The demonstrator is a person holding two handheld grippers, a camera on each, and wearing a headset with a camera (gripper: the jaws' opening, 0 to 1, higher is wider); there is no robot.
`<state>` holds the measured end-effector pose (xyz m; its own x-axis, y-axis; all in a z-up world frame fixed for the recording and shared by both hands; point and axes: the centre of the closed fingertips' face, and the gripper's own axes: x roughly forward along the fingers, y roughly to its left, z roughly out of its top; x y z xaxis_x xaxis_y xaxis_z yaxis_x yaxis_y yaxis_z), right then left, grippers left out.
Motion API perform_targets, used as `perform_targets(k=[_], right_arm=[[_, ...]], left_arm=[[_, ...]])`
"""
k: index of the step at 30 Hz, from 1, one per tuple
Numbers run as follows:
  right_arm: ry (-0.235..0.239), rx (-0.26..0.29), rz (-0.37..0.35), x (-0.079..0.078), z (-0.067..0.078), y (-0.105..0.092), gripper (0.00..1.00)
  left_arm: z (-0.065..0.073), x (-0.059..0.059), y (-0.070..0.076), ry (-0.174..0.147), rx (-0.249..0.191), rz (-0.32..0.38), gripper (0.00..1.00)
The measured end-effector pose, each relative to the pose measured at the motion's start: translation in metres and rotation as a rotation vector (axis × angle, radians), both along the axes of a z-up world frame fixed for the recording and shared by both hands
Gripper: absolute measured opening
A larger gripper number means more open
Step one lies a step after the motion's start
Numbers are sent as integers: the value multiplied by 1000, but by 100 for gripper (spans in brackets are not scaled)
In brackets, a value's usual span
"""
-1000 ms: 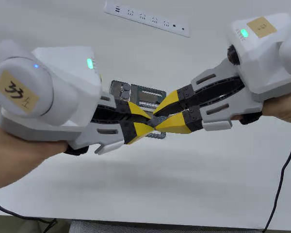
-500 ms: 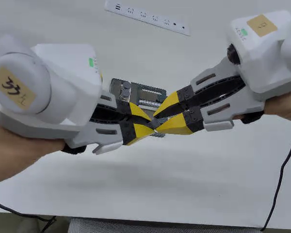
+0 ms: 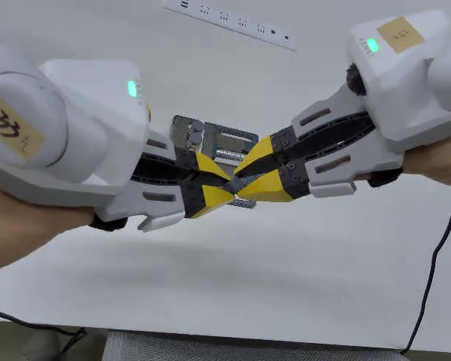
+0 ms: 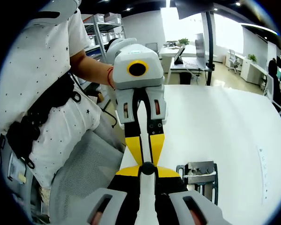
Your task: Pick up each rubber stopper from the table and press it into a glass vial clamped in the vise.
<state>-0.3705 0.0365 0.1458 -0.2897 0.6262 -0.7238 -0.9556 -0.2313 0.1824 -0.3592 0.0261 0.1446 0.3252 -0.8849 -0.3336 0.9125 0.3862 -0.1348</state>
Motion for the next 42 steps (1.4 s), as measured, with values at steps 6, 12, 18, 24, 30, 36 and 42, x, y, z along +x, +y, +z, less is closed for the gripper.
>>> perform_targets(k=[6,12,18,24,30,36,42], right_arm=[[2,-12,-25,11,-3,1,5],[-28,-25,-86,28,-1,6,5],[-57,-50,-130,40,-4,18,5],[-82,-94,-159,56,-10,23,5],[-95,-142,-181,69,-19,29,5],[-102,-212,-181,79,-39,34,6],[-107,-263,-171,89,-55,37,6]], left_arm=[[-3,0,8,-8,-21,34,12],[-12,4,29,2,-22,97,25],[-23,8,50,6,-11,157,37],[-32,10,69,1,-19,202,49],[-41,10,77,-15,-22,202,65],[-51,9,80,-16,-31,190,78],[-58,9,85,-15,-42,195,89]])
